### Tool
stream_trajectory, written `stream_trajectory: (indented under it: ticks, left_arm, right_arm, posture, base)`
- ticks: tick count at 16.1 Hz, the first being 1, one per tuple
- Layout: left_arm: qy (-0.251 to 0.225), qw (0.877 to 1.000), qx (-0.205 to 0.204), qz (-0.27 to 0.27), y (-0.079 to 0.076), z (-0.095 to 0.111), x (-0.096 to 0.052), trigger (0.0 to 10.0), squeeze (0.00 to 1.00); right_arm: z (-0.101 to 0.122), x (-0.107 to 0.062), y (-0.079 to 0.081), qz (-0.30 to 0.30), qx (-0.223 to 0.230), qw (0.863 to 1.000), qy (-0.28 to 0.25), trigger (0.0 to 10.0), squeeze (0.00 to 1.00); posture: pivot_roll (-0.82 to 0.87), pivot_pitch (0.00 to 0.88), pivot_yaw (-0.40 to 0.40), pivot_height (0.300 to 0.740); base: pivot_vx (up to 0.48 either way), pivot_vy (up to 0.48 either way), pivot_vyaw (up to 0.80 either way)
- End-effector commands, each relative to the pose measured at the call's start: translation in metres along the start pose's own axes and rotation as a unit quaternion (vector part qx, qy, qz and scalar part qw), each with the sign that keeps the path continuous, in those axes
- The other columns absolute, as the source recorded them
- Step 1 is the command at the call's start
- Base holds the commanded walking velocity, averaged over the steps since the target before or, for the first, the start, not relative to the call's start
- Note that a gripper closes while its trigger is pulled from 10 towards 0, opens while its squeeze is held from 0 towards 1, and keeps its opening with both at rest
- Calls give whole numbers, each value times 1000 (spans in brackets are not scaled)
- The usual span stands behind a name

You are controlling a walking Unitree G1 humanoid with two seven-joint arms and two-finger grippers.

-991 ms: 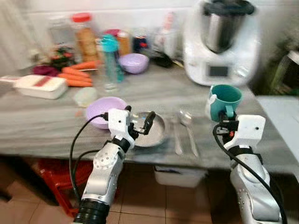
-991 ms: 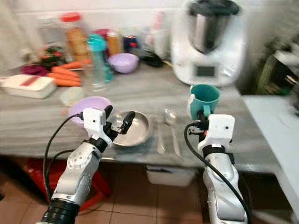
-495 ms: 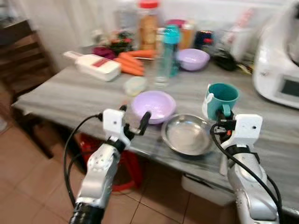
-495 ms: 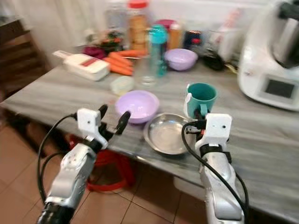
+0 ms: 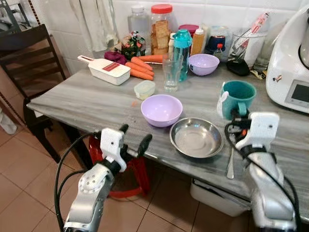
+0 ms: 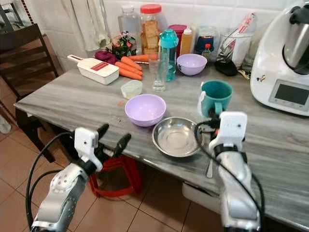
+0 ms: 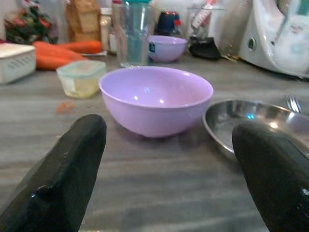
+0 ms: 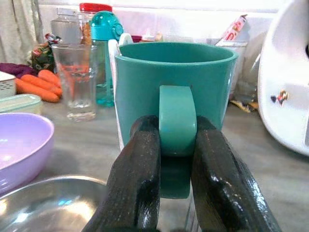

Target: Setting the table

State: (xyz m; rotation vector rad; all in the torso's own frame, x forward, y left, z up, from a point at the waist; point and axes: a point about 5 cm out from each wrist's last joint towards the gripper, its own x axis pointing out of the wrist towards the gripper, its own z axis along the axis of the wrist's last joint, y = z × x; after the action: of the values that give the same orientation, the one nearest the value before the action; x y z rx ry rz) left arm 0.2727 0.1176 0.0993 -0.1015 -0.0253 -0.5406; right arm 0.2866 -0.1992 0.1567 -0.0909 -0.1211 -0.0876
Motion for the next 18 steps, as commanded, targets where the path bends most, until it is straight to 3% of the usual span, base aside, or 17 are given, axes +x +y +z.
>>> stream_trajectory:
  ticks: [1, 3, 5, 11, 18]
  left_arm:
    - [-2, 1000, -2, -16, -3, 3, 0, 10000, 0]
    - [6, 999, -11, -36, -6, -1, -1, 10000, 0]
    - [13, 998, -17, -64, -10, -3, -5, 10000, 0]
    - [24, 997, -21, -73, -8, -3, -20, 10000, 0]
    - [25, 995, -27, -91, -14, 2, -23, 10000, 0]
  right_arm:
    - [0, 6, -5, -4, 5, 1000, -3, 10000, 0]
    - [-1, 16, -10, -7, 10, 1000, -1, 10000, 0]
    - [-3, 32, -5, 13, 14, 1000, 6, 10000, 0]
    - [-13, 64, 9, 62, 12, 998, 24, 10000, 0]
    - [-35, 60, -3, 58, -4, 997, 51, 10000, 0]
  posture:
    - [-92, 6, 25, 740]
    - [-92, 6, 25, 740]
    - [-79, 14, 26, 740]
    - [-30, 48, 23, 740]
    - [-16, 68, 33, 740]
  base:
    - [0, 0, 0]
    - [0, 0, 0]
    - [0, 0, 0]
    - [0, 0, 0]
    - [0, 0, 0]
